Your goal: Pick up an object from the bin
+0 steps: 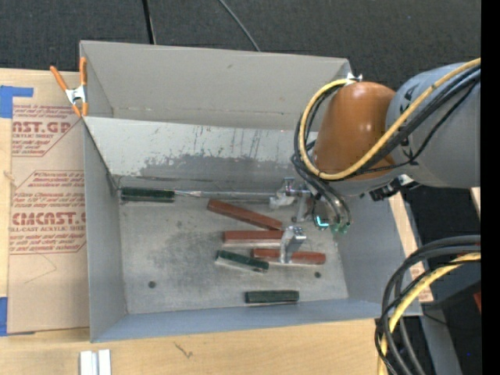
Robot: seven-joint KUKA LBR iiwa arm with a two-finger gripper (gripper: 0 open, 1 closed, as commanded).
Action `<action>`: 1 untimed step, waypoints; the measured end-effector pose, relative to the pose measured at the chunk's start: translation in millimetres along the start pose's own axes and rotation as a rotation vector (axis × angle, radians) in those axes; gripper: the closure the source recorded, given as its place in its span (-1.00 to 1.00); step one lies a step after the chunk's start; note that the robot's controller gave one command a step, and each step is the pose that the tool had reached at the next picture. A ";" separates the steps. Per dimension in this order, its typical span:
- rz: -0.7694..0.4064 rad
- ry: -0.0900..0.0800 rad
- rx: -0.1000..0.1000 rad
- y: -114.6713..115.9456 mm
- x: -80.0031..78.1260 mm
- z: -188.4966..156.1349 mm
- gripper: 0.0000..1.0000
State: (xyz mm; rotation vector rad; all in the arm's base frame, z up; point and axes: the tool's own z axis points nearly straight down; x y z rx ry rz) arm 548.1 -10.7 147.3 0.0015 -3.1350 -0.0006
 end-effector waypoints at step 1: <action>0.000 -0.008 0.000 -0.1 -1.9 -4.2 -1.00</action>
Offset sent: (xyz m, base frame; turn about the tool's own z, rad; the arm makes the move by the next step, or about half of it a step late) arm -0.0125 -0.0175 -0.0773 0.0058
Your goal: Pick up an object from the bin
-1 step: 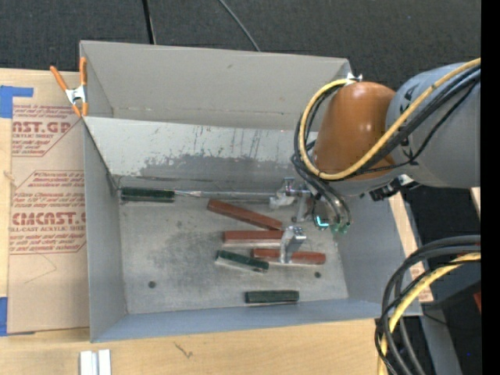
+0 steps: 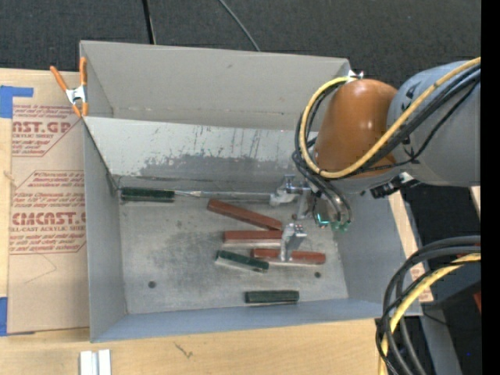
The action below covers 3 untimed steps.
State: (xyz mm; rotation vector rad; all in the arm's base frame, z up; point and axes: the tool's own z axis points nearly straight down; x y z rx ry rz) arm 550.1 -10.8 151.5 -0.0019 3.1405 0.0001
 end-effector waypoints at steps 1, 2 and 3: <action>0.006 -0.024 -0.001 -16.2 5.4 69.9 1.00; 0.005 -0.006 0.000 -16.7 10.5 73.3 -1.00; 0.005 -0.006 0.000 -16.6 10.5 73.2 -1.00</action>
Offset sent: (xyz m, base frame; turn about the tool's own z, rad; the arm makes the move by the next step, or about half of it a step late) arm 0.0000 0.0000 0.0000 0.0000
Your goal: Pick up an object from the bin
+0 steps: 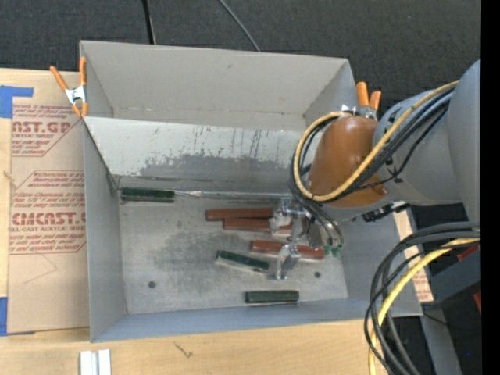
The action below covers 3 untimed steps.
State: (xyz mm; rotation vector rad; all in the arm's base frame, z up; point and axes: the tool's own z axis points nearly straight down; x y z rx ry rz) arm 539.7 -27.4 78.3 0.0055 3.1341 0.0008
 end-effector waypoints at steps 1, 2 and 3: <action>0.149 -0.040 0.002 4.9 -5.2 -6.0 1.00; 0.146 0.000 0.000 7.2 4.4 0.0 -1.00; 0.148 -0.027 0.001 5.7 -2.0 -3.2 1.00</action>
Offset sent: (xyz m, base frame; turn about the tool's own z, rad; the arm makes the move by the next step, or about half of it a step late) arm 0.0000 0.0000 0.0000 0.0000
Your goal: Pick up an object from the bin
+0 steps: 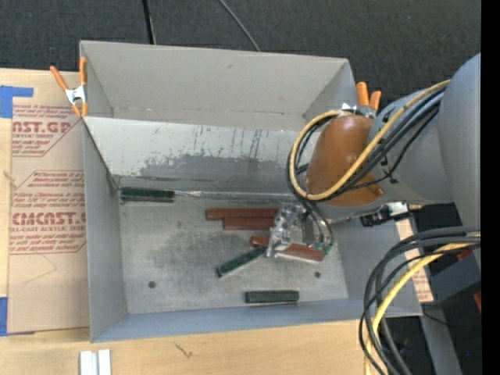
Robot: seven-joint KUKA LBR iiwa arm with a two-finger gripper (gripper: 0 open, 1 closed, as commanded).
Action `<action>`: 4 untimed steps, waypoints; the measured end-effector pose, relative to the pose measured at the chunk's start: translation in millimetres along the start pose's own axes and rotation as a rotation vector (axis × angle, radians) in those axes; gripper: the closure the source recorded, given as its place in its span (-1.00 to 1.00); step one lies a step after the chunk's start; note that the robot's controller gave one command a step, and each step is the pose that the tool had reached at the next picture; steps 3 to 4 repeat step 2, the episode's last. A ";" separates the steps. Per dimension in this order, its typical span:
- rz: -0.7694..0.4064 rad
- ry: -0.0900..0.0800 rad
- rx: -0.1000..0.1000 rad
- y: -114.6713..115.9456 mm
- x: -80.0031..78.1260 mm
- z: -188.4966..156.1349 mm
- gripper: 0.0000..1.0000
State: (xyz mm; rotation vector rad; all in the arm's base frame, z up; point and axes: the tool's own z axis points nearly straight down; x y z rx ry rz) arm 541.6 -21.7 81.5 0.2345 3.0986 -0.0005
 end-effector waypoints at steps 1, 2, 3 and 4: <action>-0.001 0.004 0.000 0.2 2.2 3.9 1.00; -0.011 0.028 0.001 5.8 -6.1 -147.8 1.00; -0.011 0.028 0.001 5.8 -6.1 -147.8 1.00; -0.011 0.028 0.001 5.8 -6.1 -147.8 1.00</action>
Offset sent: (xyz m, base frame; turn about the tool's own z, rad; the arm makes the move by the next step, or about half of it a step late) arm 0.0003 0.0047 0.1467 -0.0100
